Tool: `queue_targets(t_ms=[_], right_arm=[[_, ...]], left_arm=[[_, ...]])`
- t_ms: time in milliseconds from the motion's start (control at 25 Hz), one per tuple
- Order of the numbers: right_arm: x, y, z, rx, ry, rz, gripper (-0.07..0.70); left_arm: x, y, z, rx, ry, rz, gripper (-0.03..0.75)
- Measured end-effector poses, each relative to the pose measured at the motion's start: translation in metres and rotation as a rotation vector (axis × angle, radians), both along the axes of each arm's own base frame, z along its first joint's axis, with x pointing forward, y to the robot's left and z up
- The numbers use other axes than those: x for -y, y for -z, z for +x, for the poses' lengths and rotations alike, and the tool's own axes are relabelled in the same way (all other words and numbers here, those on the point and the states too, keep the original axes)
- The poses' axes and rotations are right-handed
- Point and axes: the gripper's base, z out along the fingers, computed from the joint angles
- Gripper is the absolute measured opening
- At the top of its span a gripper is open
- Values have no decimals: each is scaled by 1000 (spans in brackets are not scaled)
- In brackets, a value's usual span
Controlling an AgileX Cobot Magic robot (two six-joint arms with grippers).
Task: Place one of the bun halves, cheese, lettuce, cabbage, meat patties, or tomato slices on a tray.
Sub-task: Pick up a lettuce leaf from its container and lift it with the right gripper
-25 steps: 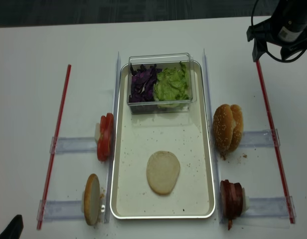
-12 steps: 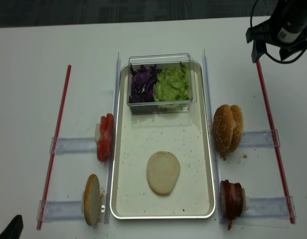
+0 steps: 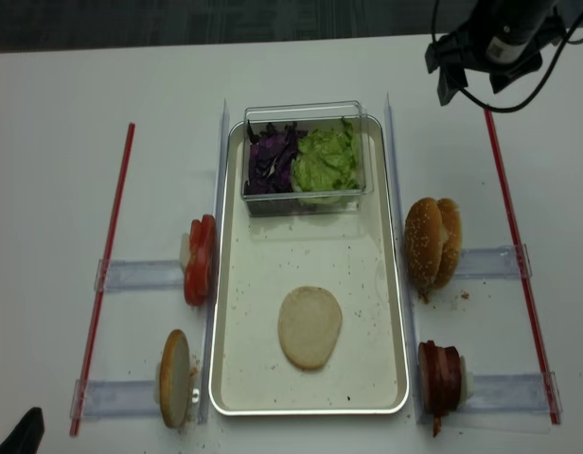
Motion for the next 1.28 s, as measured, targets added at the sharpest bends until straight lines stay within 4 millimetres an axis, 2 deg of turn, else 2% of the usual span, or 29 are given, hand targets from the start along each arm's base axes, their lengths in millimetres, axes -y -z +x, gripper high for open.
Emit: queue_targets(t_ms=[240, 760, 920, 1040, 1280], right_arm=[[-35, 0, -7, -2, -88, 0, 571], [-117, 27, -19, -33, -282, 0, 571], [-139, 28, -21, -19, -328, 6, 571], [-150, 29, -21, -17, -349, 11, 571], [-157, 32, -17, -27, -357, 16, 571]], left_arm=[[0, 0, 0, 0, 0, 0, 492], [0, 0, 0, 0, 0, 0, 492], [0, 0, 0, 0, 0, 0, 492], [0, 0, 0, 0, 0, 0, 492], [0, 0, 0, 0, 0, 0, 492]])
